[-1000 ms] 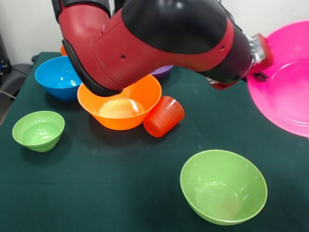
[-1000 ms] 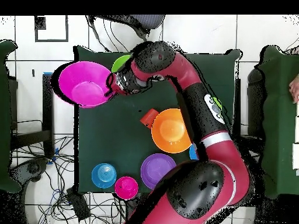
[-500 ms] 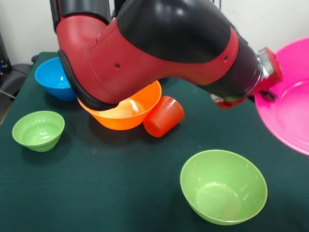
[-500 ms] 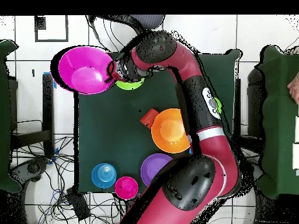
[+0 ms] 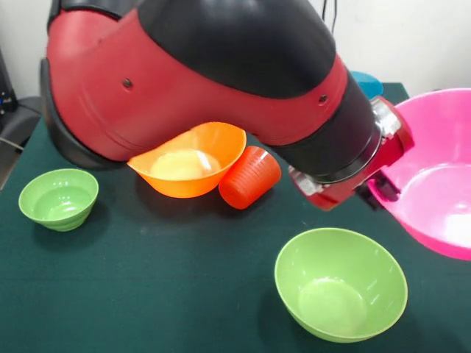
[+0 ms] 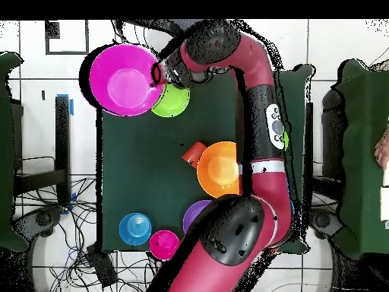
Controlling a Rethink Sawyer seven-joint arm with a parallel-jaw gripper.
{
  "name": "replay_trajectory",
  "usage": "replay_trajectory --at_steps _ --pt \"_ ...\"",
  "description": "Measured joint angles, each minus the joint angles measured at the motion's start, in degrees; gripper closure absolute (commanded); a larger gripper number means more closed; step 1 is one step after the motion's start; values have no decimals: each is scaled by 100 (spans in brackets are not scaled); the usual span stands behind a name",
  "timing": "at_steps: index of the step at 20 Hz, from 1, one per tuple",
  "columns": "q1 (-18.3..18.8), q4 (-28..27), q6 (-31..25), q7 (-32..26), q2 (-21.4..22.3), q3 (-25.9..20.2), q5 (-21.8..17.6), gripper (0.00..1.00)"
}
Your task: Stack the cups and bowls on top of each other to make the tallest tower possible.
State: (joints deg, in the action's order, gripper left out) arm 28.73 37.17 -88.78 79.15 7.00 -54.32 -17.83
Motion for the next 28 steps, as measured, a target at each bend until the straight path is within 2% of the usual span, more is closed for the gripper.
replay_trajectory --at_steps 3,4,11,12,14,19,20,22,26,28 --pt "-60 -417 -299 -615 -39 -148 -323 100" --pt "-85 -652 -497 -954 -51 -267 -536 100" --pt "-99 -1267 -1062 -1751 -56 -719 -1270 100" --pt "-98 -1434 -1221 -1955 -56 -897 -1558 100" --pt "-95 -1527 -1302 -2075 -57 -1017 -1738 100" --pt "-92 -1843 -1495 -2494 -57 -1522 -2590 100" --pt "-89 -1941 -1524 -2633 -58 -1718 -2985 100" --pt "-89 -1989 -1522 -2702 -58 -1821 -3213 100" --pt "-86 -2113 -1522 -2939 -58 -2208 -4056 100" --pt "-86 -2136 -1524 -2979 -59 -2299 -4247 100"
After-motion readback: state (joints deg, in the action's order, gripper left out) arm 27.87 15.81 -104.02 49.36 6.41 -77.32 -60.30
